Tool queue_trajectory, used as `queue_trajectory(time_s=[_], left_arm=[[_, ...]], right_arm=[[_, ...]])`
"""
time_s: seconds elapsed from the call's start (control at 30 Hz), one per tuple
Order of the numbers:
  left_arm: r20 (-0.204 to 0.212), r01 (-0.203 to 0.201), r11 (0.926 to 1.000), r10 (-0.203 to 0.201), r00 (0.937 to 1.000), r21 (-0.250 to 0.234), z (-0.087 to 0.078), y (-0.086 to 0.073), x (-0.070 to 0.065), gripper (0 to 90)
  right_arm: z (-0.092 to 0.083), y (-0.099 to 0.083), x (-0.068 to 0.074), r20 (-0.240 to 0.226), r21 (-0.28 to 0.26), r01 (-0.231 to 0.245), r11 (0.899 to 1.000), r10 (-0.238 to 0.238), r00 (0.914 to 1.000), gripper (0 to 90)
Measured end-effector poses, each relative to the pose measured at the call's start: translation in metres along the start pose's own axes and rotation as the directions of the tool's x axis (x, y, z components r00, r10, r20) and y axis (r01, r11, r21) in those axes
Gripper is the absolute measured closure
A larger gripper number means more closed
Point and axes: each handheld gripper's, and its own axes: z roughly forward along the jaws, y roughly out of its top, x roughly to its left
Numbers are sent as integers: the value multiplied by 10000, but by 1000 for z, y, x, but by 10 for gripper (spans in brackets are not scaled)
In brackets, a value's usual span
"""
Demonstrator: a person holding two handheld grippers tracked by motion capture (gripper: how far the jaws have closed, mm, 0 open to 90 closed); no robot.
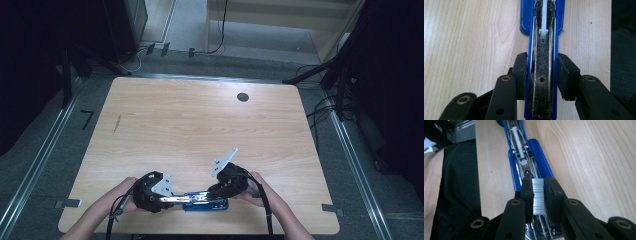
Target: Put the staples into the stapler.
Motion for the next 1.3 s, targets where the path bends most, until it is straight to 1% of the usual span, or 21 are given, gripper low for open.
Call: queue_trajectory(time_s=[0.03,0.13,0.27,0.3,0.33,0.37,0.4,0.43,0.53,0.6,0.63,0.7,0.73,0.8,0.83,0.97,1.03,1.13,1.17,1.27,1.3], left_arm=[[6,1,10000,-1,10000,6,0,0,0,654],[-5,-14,10000,14,10000,-1,0,0,0,654],[0,12,10000,-12,10000,-12,0,0,0,654],[-9,-1,10000,1,10000,-16,0,0,0,654],[-9,-1,10000,1,10000,-16,0,0,0,654],[-5,-1,10000,1,10000,-9,0,0,0,654],[-13,-5,10000,5,10000,-8,0,0,0,654],[-8,6,10000,-6,10000,-5,0,0,0,654],[-6,-10,10000,10,10000,-1,0,0,0,654],[1,-1,10000,1,10000,12,0,0,0,654],[5,4,10000,-4,10000,9,0,0,0,654],[14,7,10000,-7,10000,6,0,0,0,654],[20,14,10000,-14,10000,9,0,0,0,654],[32,40,10000,-40,10000,6,1,0,0,654],[40,33,10000,-33,10000,4,1,0,0,654],[47,37,10000,-37,10000,32,1,1,0,654],[50,37,10000,-37,10000,60,1,1,0,655],[44,31,10000,-31,10000,92,1,2,0,655],[39,32,9999,-32,10000,99,1,2,0,655],[42,35,9999,-36,10000,103,1,2,0,654],[38,43,9999,-43,10000,96,1,2,0,655]], right_arm=[[0,1,3,74,99,295,9995,-296,9995,792],[-1,1,6,214,246,451,9987,-457,9987,792],[0,2,10,491,365,918,9951,-935,9944,792],[-1,2,14,569,408,1321,9904,-1343,9893,792],[-1,2,14,569,408,1321,9904,-1343,9893,792],[-1,3,15,693,479,1492,9876,-1523,9859,793],[-1,4,16,729,616,1581,9855,-1625,9840,793],[-1,4,17,655,613,1700,9835,-1739,9826,793],[1,4,19,814,949,1954,9761,-2033,9757,794],[1,4,21,824,1081,1990,9740,-2083,9746,793],[1,4,21,902,1094,2180,9698,-2281,9694,794],[1,5,22,902,1159,2253,9674,-2362,9675,793],[1,5,22,924,1207,2346,9646,-2463,9648,794],[-1,4,23,938,1358,2287,9640,-2423,9656,793],[-1,4,22,1017,1372,2341,9625,-2488,9632,794],[-2,4,23,987,1554,2419,9578,-2587,9609,793],[-2,6,23,1037,1664,2554,9524,-2745,9560,794],[-2,8,25,1039,1895,2642,9457,-2869,9523,794],[-1,9,25,1041,1948,2736,9419,-2972,9491,794],[0,12,25,959,2139,2866,9339,-3120,9452,793],[0,13,25,959,2157,2887,9328,-3144,9444,794]])
